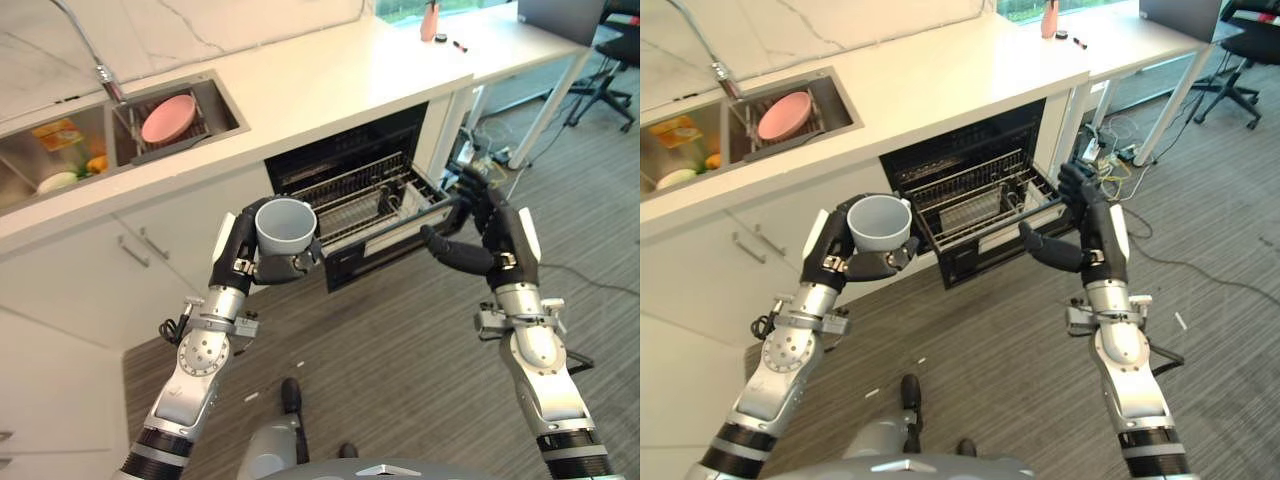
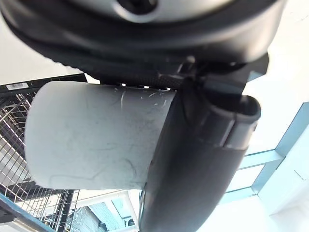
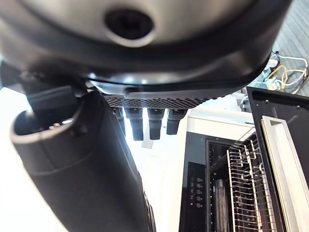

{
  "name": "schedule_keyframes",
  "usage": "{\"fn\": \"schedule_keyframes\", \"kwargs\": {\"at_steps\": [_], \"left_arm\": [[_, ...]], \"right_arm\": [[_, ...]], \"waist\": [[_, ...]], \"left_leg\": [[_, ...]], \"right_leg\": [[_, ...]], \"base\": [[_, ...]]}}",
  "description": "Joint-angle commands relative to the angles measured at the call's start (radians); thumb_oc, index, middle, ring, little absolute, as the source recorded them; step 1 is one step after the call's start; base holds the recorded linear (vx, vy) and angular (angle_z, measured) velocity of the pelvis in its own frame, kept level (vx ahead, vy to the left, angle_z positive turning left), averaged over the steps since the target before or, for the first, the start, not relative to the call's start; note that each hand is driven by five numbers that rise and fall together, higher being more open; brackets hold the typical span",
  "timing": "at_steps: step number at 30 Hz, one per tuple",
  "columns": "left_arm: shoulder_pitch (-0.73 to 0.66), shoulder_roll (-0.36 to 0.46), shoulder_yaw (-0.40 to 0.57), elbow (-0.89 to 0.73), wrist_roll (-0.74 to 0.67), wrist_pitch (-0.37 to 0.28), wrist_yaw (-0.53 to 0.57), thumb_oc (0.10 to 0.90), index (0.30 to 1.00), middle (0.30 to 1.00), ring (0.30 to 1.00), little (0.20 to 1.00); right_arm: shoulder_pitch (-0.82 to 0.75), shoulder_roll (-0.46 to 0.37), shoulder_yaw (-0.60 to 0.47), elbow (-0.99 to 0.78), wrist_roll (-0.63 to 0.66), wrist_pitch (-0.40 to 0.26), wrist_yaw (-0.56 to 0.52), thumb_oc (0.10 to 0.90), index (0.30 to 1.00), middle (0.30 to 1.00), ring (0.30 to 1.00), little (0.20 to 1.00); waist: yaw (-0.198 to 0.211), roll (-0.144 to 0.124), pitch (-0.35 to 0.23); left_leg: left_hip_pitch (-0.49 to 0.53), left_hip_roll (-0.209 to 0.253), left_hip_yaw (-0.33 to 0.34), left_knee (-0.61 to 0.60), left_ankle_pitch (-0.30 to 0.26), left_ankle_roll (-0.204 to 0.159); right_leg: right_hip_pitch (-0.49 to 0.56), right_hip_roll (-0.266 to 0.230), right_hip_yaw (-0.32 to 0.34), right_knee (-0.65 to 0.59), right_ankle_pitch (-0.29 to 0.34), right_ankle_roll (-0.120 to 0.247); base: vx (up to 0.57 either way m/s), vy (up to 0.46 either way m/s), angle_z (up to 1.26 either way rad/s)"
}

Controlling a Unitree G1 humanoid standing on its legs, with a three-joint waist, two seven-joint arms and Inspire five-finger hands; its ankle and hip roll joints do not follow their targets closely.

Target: Place the dishes in the dishwasher.

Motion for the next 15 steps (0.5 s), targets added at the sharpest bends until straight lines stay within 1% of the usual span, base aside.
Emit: {"fn": "schedule_keyframes", "kwargs": {"at_steps": [1,3,4,5,7,12,13,15], "left_arm": [[-0.072,0.036,0.066,-0.146,-0.009,-0.098,0.034,0.4,0.3,0.3,0.3,0.3],[-0.07,0.04,0.068,-0.149,-0.009,-0.096,0.03,0.4,0.3,0.3,0.3,0.3],[-0.064,0.047,0.067,-0.159,-0.01,-0.092,0.02,0.4,0.3,0.3,0.3,0.3],[-0.064,0.048,0.067,-0.159,-0.01,-0.092,0.02,0.4,0.3,0.3,0.3,0.3],[-0.059,0.06,0.071,-0.162,-0.007,-0.09,0.011,0.4,0.3,0.3,0.3,0.3],[-0.059,0.079,0.071,-0.159,-0.015,-0.077,0.006,0.4,0.3,0.3,0.3,0.3],[-0.06,0.082,0.068,-0.161,-0.016,-0.075,0.004,0.4,0.3,0.3,0.3,0.3],[-0.062,0.09,0.07,-0.166,-0.02,-0.074,0.001,0.4,0.3,0.3,0.3,0.3]], "right_arm": [[-0.013,-0.036,-0.084,-0.161,0.016,-0.095,0.018,0.8,0.9,0.9,0.9,0.9],[-0.006,-0.029,-0.091,-0.164,0.017,-0.094,0.019,0.8,0.9,0.9,0.9,0.9],[0.005,-0.013,-0.102,-0.167,0.023,-0.092,0.025,0.8,0.9,0.9,0.9,0.9],[0.006,-0.012,-0.102,-0.168,0.023,-0.092,0.025,0.8,0.9,0.9,0.9,0.9],[0.01,-0.003,-0.098,-0.159,0.026,-0.088,0.035,0.8,0.9,0.9,0.9,0.9],[-0.014,0.021,-0.072,-0.15,0.032,-0.075,0.046,0.8,0.9,0.9,0.9,0.9],[-0.016,0.024,-0.066,-0.153,0.032,-0.074,0.049,0.8,0.9,0.9,0.9,0.9],[-0.014,0.029,-0.059,-0.16,0.034,-0.071,0.06,0.8,0.9,0.9,0.9,0.9]], "waist": [[0.003,0.05,-0.075],[0.0,0.048,-0.086],[-0.005,0.041,-0.104],[-0.003,0.039,-0.105],[-0.004,0.031,-0.116],[0.005,0.015,-0.115],[0.006,0.014,-0.113],[0.006,0.015,-0.104]], "left_leg": [[0.172,0.09,-0.03,-0.04,0.02,-0.077],[0.194,0.086,-0.024,-0.062,0.014,-0.075],[0.221,0.079,-0.012,-0.079,-0.008,-0.06],[0.222,0.078,-0.01,-0.079,-0.009,-0.06],[0.232,0.069,-0.004,-0.079,-0.034,-0.047],[0.243,0.054,0.026,-0.079,-0.07,-0.022],[0.25,0.048,0.028,-0.079,-0.087,-0.018],[0.249,0.045,0.03,-0.079,-0.082,-0.01]], "right_leg": [[-0.068,-0.126,-0.038,0.03,-0.048,0.048],[-0.068,-0.129,-0.041,0.034,-0.048,0.052],[-0.069,-0.142,-0.039,0.036,-0.05,0.063],[-0.068,-0.143,-0.038,0.036,-0.05,0.064],[-0.075,-0.159,-0.032,0.043,-0.049,0.077],[-0.123,-0.187,-0.003,0.1,-0.037,0.109],[-0.125,-0.193,-0.005,0.121,-0.043,0.116],[-0.158,-0.185,0.004,0.181,-0.036,0.12]], "base": [[0.21,0.088,-0.41],[0.21,0.126,-0.2],[0.18,0.15,0.02],[0.17,0.168,0.15],[0.1,0.125,0.3],[0.06,0.146,-0.05],[0.03,0.138,-0.11],[0.02,0.132,-0.29]]}}
